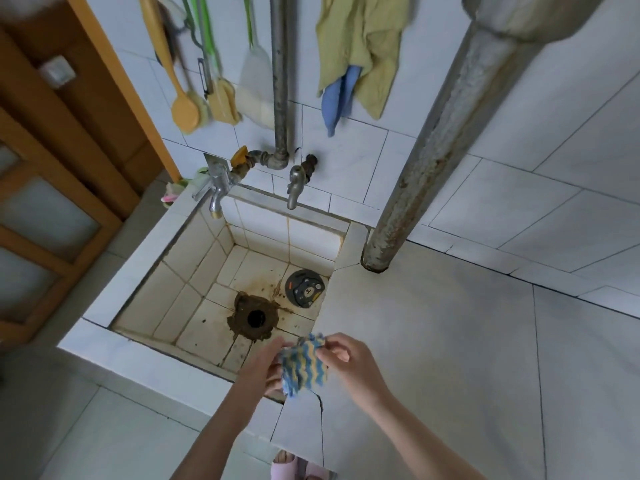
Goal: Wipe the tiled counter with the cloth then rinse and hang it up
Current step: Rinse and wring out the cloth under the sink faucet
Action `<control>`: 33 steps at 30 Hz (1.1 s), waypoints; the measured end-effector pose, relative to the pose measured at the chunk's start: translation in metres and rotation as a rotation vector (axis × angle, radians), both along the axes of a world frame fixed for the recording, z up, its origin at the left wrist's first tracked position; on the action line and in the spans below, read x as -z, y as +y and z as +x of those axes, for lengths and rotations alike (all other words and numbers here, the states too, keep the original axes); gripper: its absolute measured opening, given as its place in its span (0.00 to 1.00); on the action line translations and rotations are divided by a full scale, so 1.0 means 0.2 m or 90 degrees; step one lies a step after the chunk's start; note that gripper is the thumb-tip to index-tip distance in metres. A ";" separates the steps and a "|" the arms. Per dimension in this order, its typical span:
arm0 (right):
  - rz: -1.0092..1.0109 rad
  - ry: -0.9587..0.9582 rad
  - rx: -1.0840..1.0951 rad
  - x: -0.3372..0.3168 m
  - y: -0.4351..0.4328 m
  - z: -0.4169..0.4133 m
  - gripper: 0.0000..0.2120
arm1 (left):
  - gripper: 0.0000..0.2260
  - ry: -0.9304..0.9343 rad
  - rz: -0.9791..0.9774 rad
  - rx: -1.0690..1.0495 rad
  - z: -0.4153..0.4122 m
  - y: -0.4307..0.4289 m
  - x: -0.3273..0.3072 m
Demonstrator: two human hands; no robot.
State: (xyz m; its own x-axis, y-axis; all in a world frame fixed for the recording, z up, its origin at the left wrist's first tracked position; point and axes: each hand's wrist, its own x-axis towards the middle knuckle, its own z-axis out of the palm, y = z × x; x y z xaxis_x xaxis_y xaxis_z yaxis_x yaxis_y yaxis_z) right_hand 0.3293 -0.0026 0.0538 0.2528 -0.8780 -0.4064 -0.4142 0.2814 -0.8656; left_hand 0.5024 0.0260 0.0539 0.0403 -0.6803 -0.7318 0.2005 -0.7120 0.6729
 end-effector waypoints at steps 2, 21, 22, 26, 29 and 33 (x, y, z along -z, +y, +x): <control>0.033 -0.021 0.022 -0.03 -0.06 0.07 0.04 | 0.10 0.020 -0.008 -0.018 0.06 -0.02 -0.04; -0.105 -0.075 0.068 -0.30 -0.62 0.78 0.11 | 0.12 -0.015 -0.070 -0.235 0.76 -0.60 -0.04; -0.130 -0.084 0.074 -0.34 -0.66 0.82 0.13 | 0.13 -0.009 -0.079 -0.236 0.78 -0.65 -0.04; -0.223 -0.089 0.101 -0.44 -0.81 0.96 0.20 | 0.14 0.003 -0.115 -0.197 0.85 -0.80 -0.08; -0.261 -0.037 0.080 -0.47 -0.86 1.04 0.28 | 0.13 0.003 -0.126 -0.189 0.88 -0.87 -0.09; -0.296 0.005 0.095 -0.44 -0.87 1.11 0.29 | 0.13 0.003 -0.140 -0.175 0.91 -0.90 -0.08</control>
State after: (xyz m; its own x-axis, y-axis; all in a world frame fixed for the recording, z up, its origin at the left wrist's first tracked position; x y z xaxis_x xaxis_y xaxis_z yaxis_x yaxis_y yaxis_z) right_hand 0.5505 -0.1759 0.1415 0.1090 -0.9934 0.0360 -0.4055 -0.0776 -0.9108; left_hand 0.6848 -0.1533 0.0695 0.2405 -0.7857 -0.5700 0.3674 -0.4698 0.8027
